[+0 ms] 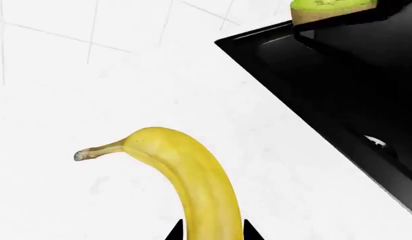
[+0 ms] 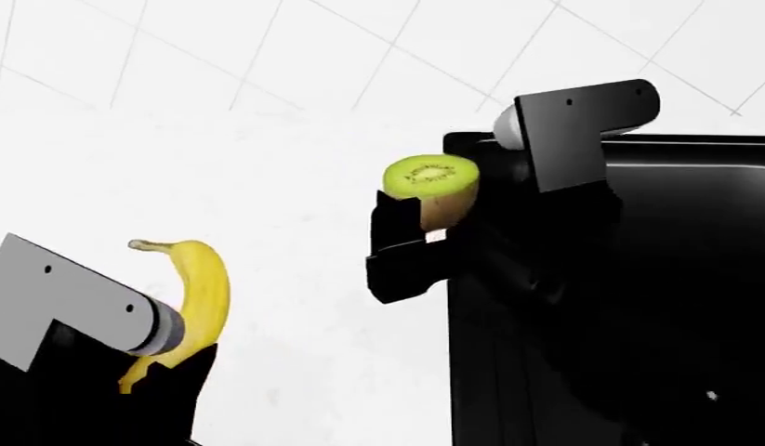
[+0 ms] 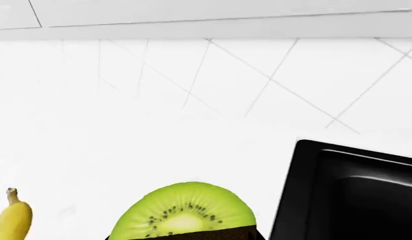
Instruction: There is a mixed pile of frozen fruits and vegetables on the counter. Locate all the frozen vegetables and place the items in a bowl on the counter. Take all the frozen fruits and defrost them in a running sink.
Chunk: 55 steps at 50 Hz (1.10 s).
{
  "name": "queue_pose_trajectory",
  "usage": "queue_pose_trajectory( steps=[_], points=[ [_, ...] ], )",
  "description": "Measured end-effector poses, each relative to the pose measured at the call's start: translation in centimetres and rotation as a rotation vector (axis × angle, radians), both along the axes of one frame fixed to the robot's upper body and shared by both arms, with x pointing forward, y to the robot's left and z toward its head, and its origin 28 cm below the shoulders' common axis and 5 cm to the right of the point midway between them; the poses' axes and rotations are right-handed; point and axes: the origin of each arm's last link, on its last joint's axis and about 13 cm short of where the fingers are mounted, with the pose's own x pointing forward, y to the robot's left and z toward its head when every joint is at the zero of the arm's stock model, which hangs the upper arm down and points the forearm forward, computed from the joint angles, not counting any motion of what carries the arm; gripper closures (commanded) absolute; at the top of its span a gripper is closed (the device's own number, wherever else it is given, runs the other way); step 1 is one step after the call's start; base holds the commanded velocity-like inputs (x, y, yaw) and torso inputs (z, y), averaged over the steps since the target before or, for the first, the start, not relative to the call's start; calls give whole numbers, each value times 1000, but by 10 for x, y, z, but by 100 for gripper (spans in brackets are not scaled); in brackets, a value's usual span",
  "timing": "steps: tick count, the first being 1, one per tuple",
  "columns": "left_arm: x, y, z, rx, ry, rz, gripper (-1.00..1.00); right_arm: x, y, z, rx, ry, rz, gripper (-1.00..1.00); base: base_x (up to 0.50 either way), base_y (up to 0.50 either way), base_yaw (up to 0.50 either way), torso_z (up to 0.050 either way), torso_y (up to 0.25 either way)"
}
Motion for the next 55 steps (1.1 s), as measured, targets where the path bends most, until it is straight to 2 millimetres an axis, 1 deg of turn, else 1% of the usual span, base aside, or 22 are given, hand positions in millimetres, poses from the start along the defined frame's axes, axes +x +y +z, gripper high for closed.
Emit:
queue_pose_trajectory(
  steps=[6, 16, 22, 25, 33, 37, 55],
  points=[
    [3, 13, 18, -15, -72, 35, 100, -19, -8, 5, -2, -40, -27, 100, -2, 0, 0, 0, 0],
    [7, 35, 37, -21, -182, 95, 100, -53, -21, 8, -11, -102, -71, 100, 0, 0, 0, 0, 0],
    [8, 45, 40, -19, -212, 118, 100, -70, -26, 3, -7, -121, -98, 100, 0, 0, 0, 0, 0],
    [7, 48, 39, -15, -217, 124, 100, -76, -28, 1, -4, -128, -108, 100, -392, -2, 0, 0, 0],
    [4, 52, 36, -19, -222, 127, 100, -88, -31, -4, -4, -141, -126, 100, -454, -3, 0, 0, 0],
    [3, 53, 33, -16, -219, 129, 100, -92, -33, -6, -4, -145, -133, 100, -130, -87, 0, 0, 0],
    [-1, 53, 27, -11, -212, 121, 100, -99, -36, -12, -16, -156, -160, 100, 9, -482, 0, 0, 0]
  ],
)
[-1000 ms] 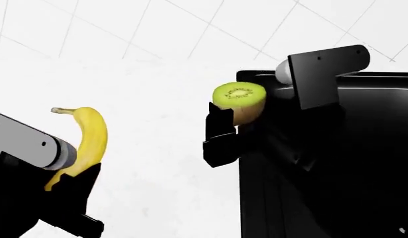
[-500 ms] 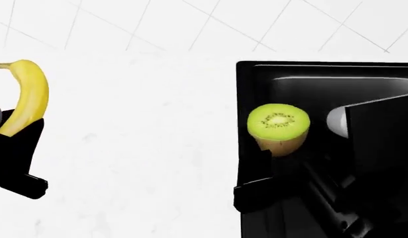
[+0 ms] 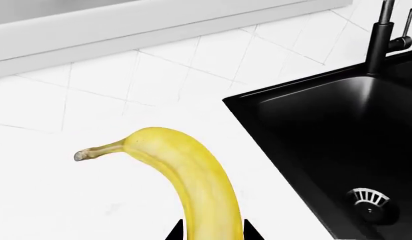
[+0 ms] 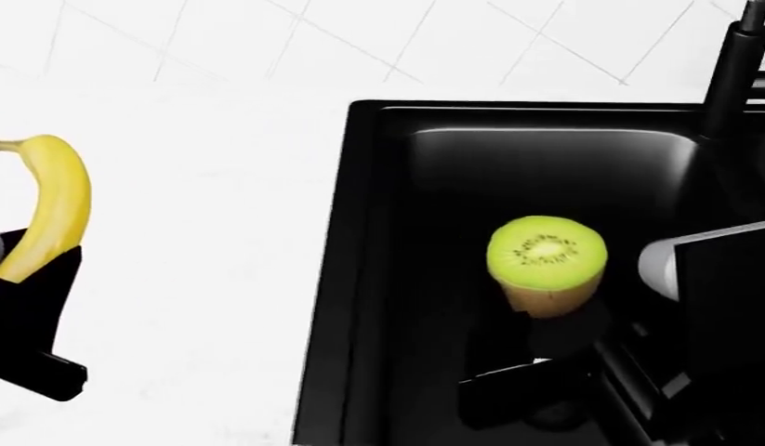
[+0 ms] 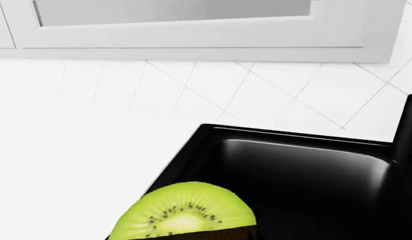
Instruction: There is a mixed pile of frozen fruits and vegetables on the counter. Locate all the frozen vegetables and place the items in a bowl on the counter. Take all the frozen fruits and defrost them in a running sink.
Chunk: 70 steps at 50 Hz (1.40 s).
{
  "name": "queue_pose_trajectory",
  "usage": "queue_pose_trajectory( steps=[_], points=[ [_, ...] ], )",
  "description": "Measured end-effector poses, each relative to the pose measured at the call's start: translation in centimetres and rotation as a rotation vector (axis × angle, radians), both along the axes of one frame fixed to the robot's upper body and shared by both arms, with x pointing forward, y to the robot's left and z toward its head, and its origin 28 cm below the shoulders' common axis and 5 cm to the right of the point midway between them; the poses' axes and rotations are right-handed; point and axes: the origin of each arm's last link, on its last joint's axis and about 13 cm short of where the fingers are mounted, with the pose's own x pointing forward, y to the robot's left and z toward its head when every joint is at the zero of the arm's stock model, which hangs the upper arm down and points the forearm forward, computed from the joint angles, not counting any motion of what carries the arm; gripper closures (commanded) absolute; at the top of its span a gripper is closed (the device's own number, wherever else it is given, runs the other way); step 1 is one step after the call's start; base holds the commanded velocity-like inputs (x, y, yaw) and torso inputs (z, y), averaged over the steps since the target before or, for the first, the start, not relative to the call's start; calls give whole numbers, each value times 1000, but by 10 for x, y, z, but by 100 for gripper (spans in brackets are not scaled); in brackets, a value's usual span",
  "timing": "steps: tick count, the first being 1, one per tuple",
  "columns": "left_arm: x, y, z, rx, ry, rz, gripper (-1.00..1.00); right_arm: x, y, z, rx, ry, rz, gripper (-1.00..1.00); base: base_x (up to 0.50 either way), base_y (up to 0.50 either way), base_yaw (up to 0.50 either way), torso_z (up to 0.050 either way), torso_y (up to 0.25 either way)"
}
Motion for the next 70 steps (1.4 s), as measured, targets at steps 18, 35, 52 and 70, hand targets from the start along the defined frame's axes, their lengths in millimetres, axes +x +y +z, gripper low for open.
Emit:
queue_pose_trajectory(
  steps=[18, 35, 52, 70],
  points=[
    [1, 0, -5, -4, 14, -12, 100, 2, 2, -3, -13, 6, 7, 100, 140, -499, 0, 0, 0],
    [2, 0, -7, -10, 21, -19, 100, 17, 11, -10, -17, 84, 38, 100, 96, -142, 0, 0, 0],
    [-1, 0, -6, -11, 11, -28, 100, 113, 50, -42, 34, 315, 105, 100, 0, 0, 0, 0, 0],
    [-5, 2, -6, -16, 2, -34, 100, 176, 90, -104, 8, 566, 153, 100, 0, 0, 0, 0, 1]
  ],
)
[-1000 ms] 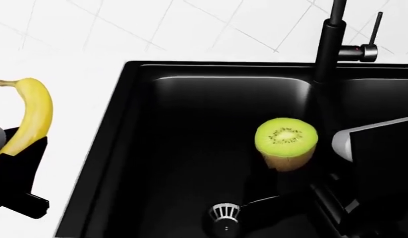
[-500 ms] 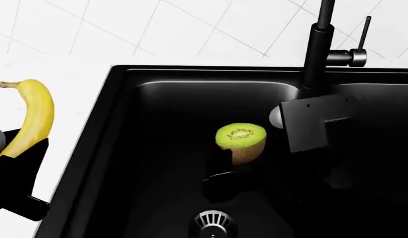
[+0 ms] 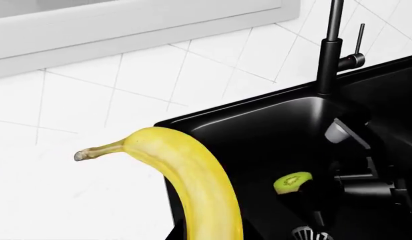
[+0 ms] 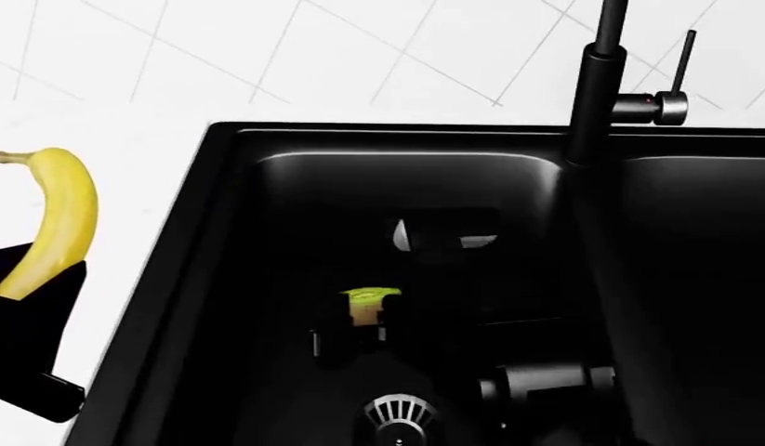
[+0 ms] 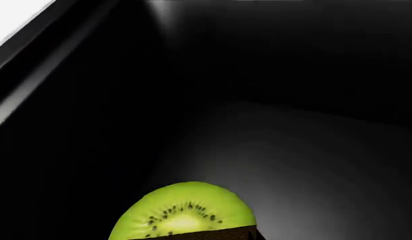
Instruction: There is a mixed pile of frozen fruits and vegetables on the counter. Locate all the frozen vegetables and place the items in a bowl on the counter. Take all the frozen fruits and defrost them in a running sink.
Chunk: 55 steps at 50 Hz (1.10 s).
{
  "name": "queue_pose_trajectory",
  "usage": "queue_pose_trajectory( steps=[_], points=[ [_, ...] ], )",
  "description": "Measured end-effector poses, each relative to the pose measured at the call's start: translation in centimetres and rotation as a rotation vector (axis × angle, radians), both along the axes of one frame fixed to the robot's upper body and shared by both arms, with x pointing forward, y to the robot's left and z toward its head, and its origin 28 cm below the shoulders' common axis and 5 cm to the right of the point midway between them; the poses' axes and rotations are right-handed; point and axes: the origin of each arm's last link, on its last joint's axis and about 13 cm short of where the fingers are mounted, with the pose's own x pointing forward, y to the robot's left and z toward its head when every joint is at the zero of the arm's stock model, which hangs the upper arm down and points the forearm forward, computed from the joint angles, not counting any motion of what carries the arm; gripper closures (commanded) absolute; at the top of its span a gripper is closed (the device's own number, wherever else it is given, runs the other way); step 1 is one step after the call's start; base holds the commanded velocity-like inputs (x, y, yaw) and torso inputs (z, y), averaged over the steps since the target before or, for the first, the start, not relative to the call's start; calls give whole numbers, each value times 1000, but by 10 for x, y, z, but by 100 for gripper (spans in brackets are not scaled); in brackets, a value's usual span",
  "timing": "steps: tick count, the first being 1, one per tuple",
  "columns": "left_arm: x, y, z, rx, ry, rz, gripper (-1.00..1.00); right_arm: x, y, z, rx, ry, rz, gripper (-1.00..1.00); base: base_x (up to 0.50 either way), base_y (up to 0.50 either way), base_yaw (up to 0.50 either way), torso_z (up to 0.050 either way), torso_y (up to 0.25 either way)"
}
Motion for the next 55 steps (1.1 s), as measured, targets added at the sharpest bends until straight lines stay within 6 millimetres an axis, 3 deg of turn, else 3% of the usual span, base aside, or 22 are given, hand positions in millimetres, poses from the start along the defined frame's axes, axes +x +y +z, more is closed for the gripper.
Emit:
queue_pose_trajectory(
  steps=[10, 11, 21, 31, 43, 55],
  points=[
    [1, -2, -2, -1, 2, -4, 100, -4, 6, -20, -33, 72, 25, 100, 0, 0, 0, 0, 0],
    [1, -2, -2, -1, 3, -5, 100, -4, 6, -21, -36, 74, 26, -100, 0, 0, 0, 0, 0],
    [1, -4, -4, -3, 9, -12, 100, 2, 6, -12, -63, 43, 38, -100, 0, 0, 0, 0, 1],
    [-1, -8, -9, 13, 27, -46, 100, 0, -1, 26, -63, -98, 2, -100, 0, 0, 0, 0, 0],
    [2, -39, -15, 60, 62, -182, 100, -40, -29, 93, -19, -268, -83, -100, 0, 0, 0, 0, 0],
    [13, -73, -15, 77, 95, -290, 100, -96, -55, 103, -10, -374, -118, -100, 0, 0, 0, 0, 0]
  ],
)
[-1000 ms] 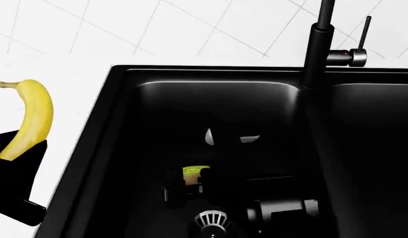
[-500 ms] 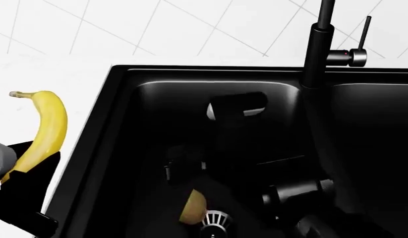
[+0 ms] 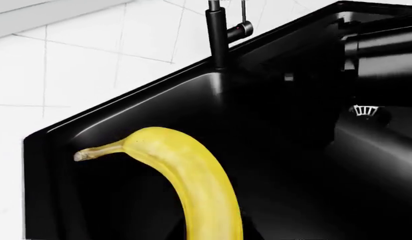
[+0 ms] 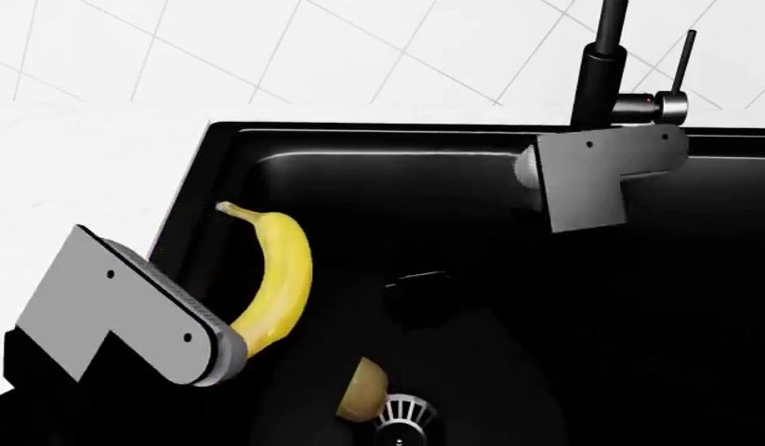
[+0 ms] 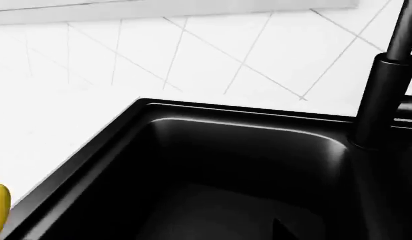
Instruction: There is a mixed pile of frozen fruits and vegetables on the counter. Locate all the frozen vegetables and place the items in a bowl on the counter. Take all the frozen fruits and defrost them in a running sink.
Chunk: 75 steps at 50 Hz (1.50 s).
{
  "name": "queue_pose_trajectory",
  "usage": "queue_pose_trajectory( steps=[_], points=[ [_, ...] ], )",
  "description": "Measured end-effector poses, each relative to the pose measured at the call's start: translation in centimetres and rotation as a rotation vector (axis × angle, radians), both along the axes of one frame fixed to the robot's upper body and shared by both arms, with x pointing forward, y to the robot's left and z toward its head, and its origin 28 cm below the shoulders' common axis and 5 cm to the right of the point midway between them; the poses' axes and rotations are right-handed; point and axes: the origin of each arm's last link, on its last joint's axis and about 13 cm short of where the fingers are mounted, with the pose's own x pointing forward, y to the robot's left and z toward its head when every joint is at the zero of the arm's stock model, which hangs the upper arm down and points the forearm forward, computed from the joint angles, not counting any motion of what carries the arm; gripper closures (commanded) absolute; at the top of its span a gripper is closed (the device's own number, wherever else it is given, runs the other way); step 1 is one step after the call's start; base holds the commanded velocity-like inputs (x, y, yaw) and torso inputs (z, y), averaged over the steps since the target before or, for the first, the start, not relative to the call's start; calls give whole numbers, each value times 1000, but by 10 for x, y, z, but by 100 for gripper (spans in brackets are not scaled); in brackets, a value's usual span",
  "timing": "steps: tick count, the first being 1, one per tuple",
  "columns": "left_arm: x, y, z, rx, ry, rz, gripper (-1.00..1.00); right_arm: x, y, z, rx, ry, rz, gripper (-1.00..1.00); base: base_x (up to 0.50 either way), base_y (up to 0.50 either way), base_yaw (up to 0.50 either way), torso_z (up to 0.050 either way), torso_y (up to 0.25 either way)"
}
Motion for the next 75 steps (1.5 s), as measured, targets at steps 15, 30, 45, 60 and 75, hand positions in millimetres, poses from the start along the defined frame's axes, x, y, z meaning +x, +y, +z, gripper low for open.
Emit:
queue_pose_trajectory(
  steps=[15, 30, 45, 60, 75],
  points=[
    [14, -38, -21, 37, 93, -103, 100, -82, -38, 18, -13, -138, -125, -100, 0, 0, 0, 0, 1],
    [36, -70, -65, 98, 219, -148, 100, -115, -47, 26, -6, -175, -159, -100, 0, 0, 0, 0, 0],
    [50, -86, -97, 112, 279, -179, 100, -122, -48, 25, 7, -180, -165, -100, 0, -1, 0, 0, 0],
    [53, -88, -98, 113, 269, -201, -100, -122, -48, 16, 26, -152, -158, -100, 0, -3, -4, -2, 0],
    [48, -81, -77, 154, 207, -135, -100, -121, -48, 12, 44, -140, -156, -100, 0, 0, 0, 0, 0]
  ],
)
